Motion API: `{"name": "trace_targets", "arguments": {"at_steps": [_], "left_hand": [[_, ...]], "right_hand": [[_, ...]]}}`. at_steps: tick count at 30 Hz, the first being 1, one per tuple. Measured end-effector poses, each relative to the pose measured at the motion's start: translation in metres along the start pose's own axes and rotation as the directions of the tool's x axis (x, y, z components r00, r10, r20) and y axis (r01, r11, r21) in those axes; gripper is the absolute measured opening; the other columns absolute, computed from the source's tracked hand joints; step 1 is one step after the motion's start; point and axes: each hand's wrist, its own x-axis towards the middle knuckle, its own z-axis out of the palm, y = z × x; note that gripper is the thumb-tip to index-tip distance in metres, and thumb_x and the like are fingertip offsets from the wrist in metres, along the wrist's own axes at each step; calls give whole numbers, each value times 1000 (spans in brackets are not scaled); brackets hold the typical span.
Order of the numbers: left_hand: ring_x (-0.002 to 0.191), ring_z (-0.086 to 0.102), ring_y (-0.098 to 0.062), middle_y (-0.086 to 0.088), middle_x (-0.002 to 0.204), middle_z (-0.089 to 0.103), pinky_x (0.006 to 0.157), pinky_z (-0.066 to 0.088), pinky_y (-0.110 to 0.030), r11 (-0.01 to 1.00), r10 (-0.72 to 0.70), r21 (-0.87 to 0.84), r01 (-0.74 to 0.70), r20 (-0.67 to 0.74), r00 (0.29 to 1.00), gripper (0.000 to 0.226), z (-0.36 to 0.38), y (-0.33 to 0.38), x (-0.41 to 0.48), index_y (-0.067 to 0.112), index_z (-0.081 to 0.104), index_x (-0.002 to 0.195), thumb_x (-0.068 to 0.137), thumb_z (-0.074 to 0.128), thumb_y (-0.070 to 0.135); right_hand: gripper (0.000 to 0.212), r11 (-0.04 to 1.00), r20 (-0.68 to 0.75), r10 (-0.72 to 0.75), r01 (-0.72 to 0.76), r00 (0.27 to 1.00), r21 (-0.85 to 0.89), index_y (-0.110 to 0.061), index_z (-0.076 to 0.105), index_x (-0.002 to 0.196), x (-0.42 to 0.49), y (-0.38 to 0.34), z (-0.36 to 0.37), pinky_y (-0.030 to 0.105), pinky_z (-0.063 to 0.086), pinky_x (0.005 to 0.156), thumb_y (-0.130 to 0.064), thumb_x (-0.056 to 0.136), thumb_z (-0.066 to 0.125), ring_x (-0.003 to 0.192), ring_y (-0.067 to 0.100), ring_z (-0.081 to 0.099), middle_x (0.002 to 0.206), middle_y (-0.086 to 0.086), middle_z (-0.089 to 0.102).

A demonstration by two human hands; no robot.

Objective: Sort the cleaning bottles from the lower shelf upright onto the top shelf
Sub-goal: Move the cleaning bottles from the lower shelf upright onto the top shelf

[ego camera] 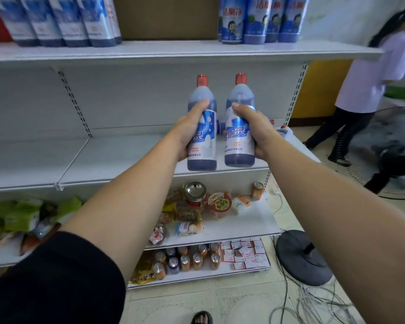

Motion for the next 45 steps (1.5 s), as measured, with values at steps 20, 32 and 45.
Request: {"name": "trace_targets", "arguments": {"at_steps": [20, 32, 45], "left_hand": [[80, 75, -23, -10, 92, 78, 72, 62, -35, 914, 402, 55, -401, -11, 915, 36, 29, 144, -103, 8, 67, 106, 92, 67, 42], [94, 75, -29, -12, 103, 77, 81, 63, -40, 868, 483, 105, -484, 44, 875, 44, 5, 182, -116, 9, 66, 115, 91, 67, 46], [102, 74, -31, -12, 111, 76, 94, 57, -52, 857, 503, 106, -504, 43, 863, 65, -68, 203, -99, 11, 63, 126, 83, 67, 59]], "right_hand": [[29, 934, 97, -354, 348, 930, 78, -14, 66, 104, -89, -130, 55, 48, 58, 87, -39, 99, 52, 85, 30, 72, 97, 14, 75], [37, 872, 148, -486, 488, 861, 22, -12, 62, 118, -92, -157, 88, 53, 58, 89, -33, 89, 71, 99, 36, 73, 110, 17, 74], [88, 862, 139, -505, 504, 852, 47, -10, 48, 135, -66, -153, 161, 55, 59, 85, -47, 63, 82, 97, 36, 74, 117, 21, 70]]}}
